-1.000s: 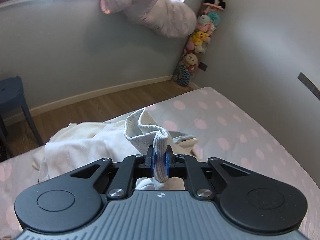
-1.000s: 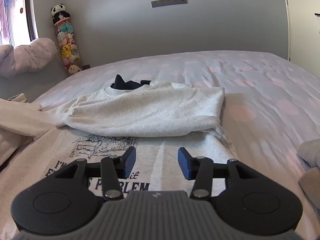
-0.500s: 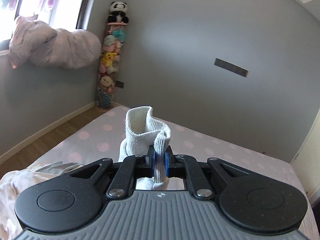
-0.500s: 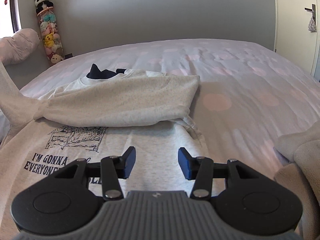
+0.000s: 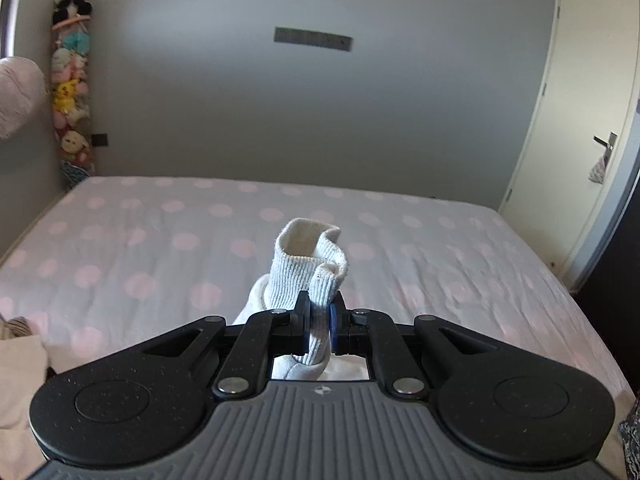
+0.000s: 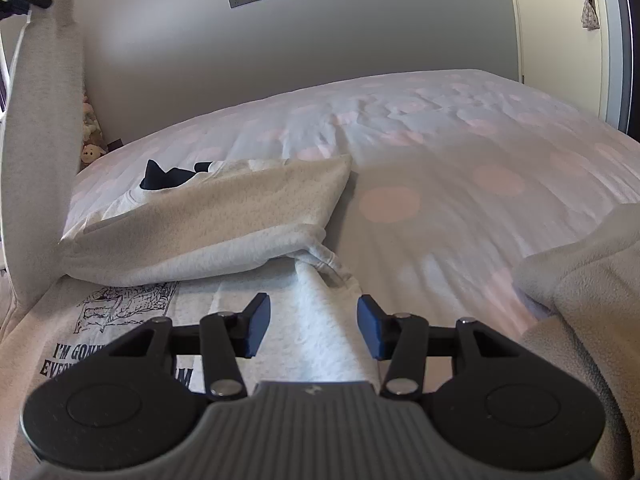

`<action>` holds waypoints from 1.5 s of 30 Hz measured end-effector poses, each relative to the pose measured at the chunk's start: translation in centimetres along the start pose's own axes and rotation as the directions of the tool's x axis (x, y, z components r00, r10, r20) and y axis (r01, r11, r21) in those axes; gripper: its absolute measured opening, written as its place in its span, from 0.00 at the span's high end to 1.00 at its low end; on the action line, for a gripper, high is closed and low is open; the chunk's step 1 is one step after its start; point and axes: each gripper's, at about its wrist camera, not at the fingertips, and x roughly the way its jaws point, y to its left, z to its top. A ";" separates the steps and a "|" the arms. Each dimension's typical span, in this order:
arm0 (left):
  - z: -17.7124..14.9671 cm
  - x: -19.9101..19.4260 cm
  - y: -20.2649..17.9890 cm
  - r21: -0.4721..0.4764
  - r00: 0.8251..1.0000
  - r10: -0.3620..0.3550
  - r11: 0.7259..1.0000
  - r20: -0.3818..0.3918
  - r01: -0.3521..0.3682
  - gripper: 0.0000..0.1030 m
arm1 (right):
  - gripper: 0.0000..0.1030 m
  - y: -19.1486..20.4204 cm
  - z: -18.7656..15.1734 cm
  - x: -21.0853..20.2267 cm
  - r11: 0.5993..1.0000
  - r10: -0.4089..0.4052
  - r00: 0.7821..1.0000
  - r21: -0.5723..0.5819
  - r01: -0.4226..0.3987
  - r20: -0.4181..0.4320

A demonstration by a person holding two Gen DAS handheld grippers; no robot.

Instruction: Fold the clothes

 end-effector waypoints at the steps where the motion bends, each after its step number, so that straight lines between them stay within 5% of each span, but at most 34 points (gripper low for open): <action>1: -0.8 1.3 -0.9 0.007 1.000 -0.019 1.000 -0.024 0.020 0.93 | 0.49 -0.1 0.0 0.1 1.000 -0.001 1.000 0.004 0.001 -0.001; 10: -9.5 10.3 -8.1 0.114 0.969 -0.118 0.983 -0.218 0.145 0.94 | 0.50 -1.1 -0.1 1.5 0.999 -0.035 0.999 0.009 0.036 -0.026; 24: -19.3 16.7 -12.3 0.131 0.877 -0.152 0.963 -0.457 0.235 0.90 | 0.48 -1.7 -0.4 4.0 0.998 -0.050 0.994 0.022 0.052 -0.101; 28: -19.7 17.0 -11.6 0.077 0.857 -0.186 0.965 -0.480 0.252 0.80 | 0.47 -1.7 -0.4 4.0 0.998 -0.047 0.994 0.026 0.050 -0.102; 32: -18.8 15.4 -10.1 0.018 0.849 -0.246 0.958 -0.467 0.287 0.54 | 0.47 -1.9 -0.3 3.8 0.998 -0.048 0.994 0.036 0.052 -0.095; 37: -17.7 10.8 -6.7 -0.001 0.872 -0.282 0.951 -0.400 0.308 0.54 | 0.47 -1.9 -0.3 3.7 0.998 -0.049 0.996 0.047 0.052 -0.081; 43: -18.1 4.8 0.9 0.045 0.941 -0.126 0.988 -0.314 0.148 0.54 | 0.50 -1.7 0.1 2.8 0.998 -0.027 1.000 0.049 0.028 -0.016; 45: -18.8 2.9 3.9 0.031 0.952 -0.058 0.997 -0.300 0.070 0.54 | 0.51 -1.4 0.0 2.7 0.999 -0.013 1.000 0.037 0.014 -0.016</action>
